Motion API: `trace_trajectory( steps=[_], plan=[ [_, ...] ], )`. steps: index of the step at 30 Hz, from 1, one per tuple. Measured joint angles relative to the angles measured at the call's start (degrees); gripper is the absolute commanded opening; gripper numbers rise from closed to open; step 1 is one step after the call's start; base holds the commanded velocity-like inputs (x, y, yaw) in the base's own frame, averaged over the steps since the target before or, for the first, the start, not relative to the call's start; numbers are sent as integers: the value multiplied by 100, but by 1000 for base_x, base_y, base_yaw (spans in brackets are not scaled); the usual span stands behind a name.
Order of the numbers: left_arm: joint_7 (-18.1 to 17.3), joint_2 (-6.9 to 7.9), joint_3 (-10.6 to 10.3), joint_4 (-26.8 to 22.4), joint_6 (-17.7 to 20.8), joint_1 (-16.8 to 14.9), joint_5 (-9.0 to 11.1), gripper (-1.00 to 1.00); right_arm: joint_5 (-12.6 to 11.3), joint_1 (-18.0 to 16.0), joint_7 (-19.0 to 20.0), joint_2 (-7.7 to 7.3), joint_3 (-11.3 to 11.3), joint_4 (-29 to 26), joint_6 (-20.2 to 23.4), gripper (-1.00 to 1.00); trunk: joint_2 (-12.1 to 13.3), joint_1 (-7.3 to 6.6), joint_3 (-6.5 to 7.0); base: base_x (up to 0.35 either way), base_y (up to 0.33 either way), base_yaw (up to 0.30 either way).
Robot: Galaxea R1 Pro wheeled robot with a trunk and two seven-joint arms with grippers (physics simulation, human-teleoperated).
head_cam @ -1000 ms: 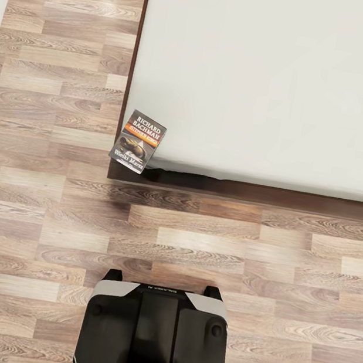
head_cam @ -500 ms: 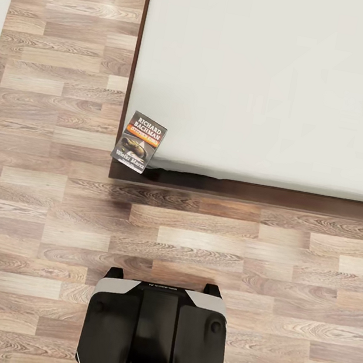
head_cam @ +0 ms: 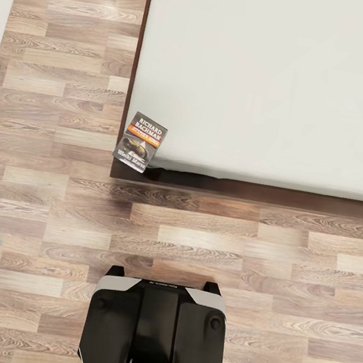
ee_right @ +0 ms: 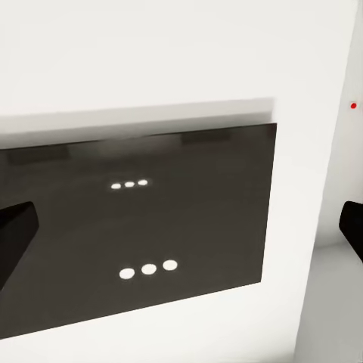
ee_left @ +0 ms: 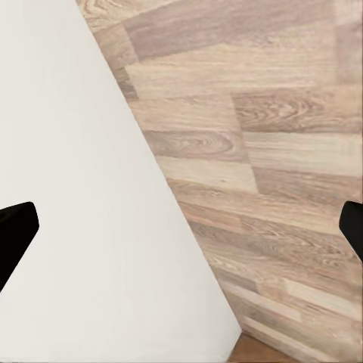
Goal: In the bedroom, move the book from the bed onto either nightstand, and place the two sandals side by side next to the bed.
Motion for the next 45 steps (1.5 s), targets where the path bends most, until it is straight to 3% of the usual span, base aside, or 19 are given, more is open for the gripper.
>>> trace_trajectory(
  steps=[4,5,10,11,15,16,19,29,38,45],
  plan=[
    [-273,-322,5,315,-69,482,21,100,-1,-1,0,-6,-1,-29,-16,100,161,-88,72,0,0,0],
    [-275,-327,2,315,-69,485,13,100,-1,-1,0,-6,-2,-30,-16,100,200,-110,90,0,0,0],
    [-402,-708,34,445,-114,1133,37,100,-1,-3,0,-11,-1,-74,-27,100,402,-221,180,0,0,0],
    [-403,-713,31,443,-114,1137,29,100,-1,-2,0,-11,-2,-75,-27,100,442,-242,198,0,0,0],
    [-462,-972,52,498,-156,1729,71,100,-1,-3,1,-19,-2,-97,-35,100,603,-331,270,0,0,0],
    [-462,-974,50,497,-156,1733,68,100,-1,-3,1,-19,-2,-97,-35,100,642,-352,288,0,0,0],
    [-497,-1086,59,518,-287,2101,206,100,-1,-4,-4,-41,-4,-107,-41,100,763,-419,342,0,0,0],
    [-531,-1200,60,554,-624,2641,532,100,-28,-5,-13,-121,-26,-145,-354,100,1165,-638,522,0,0,0],
    [-534,-1198,60,563,-698,3015,589,100,-45,-5,-32,-166,-59,-159,-654,100,1527,-836,685,0,0,0],
    [-534,-1168,54,565,-718,3308,599,100,-47,-6,-42,-287,-64,-301,-829,100,1528,-837,685,0,0,0]
  ],
)
